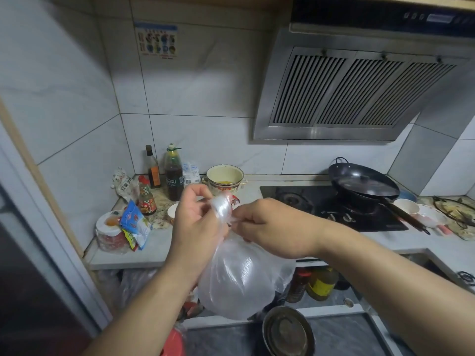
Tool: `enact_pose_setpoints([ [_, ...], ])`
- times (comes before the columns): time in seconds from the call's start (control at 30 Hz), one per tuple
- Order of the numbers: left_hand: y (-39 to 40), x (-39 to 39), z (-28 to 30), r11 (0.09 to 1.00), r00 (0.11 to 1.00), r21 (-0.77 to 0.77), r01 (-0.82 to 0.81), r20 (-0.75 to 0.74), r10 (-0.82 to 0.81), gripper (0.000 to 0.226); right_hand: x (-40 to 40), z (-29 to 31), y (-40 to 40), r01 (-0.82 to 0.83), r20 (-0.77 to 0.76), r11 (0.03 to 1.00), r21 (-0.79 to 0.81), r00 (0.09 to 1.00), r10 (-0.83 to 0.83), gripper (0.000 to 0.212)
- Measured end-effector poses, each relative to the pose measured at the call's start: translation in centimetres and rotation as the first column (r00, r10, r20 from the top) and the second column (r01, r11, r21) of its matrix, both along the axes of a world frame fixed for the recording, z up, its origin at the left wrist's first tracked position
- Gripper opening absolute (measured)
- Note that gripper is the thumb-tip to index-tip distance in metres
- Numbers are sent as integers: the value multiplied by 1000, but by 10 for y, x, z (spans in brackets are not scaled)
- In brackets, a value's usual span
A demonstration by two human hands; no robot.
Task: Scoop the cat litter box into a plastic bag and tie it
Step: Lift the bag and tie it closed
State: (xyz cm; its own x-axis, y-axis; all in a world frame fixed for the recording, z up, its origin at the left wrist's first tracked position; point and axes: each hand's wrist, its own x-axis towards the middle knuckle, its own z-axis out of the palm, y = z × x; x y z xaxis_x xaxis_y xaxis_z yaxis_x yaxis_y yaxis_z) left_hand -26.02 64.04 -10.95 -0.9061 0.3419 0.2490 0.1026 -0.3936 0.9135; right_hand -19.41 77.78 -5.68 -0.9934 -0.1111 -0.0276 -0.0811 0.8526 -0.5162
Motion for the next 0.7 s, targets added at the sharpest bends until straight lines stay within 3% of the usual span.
enact_pose_setpoints([
  [0.17,9,-1,-1,996,996,-49,-77,-36,76,17,2,2,-6,34,-129,998,-55,991,-41,21],
  [0.27,12,-3,3,997,998,-48,-66,6,66,14,4,3,-8,81,-195,992,-100,976,-99,28],
  [0.47,10,-6,7,996,999,-87,-24,38,27,10,-1,-1,0,95,-86,925,-369,987,-136,35],
  [0.7,7,-5,16,989,982,-136,53,185,-27,21,-6,-6,3,154,-168,901,-406,956,-239,27],
])
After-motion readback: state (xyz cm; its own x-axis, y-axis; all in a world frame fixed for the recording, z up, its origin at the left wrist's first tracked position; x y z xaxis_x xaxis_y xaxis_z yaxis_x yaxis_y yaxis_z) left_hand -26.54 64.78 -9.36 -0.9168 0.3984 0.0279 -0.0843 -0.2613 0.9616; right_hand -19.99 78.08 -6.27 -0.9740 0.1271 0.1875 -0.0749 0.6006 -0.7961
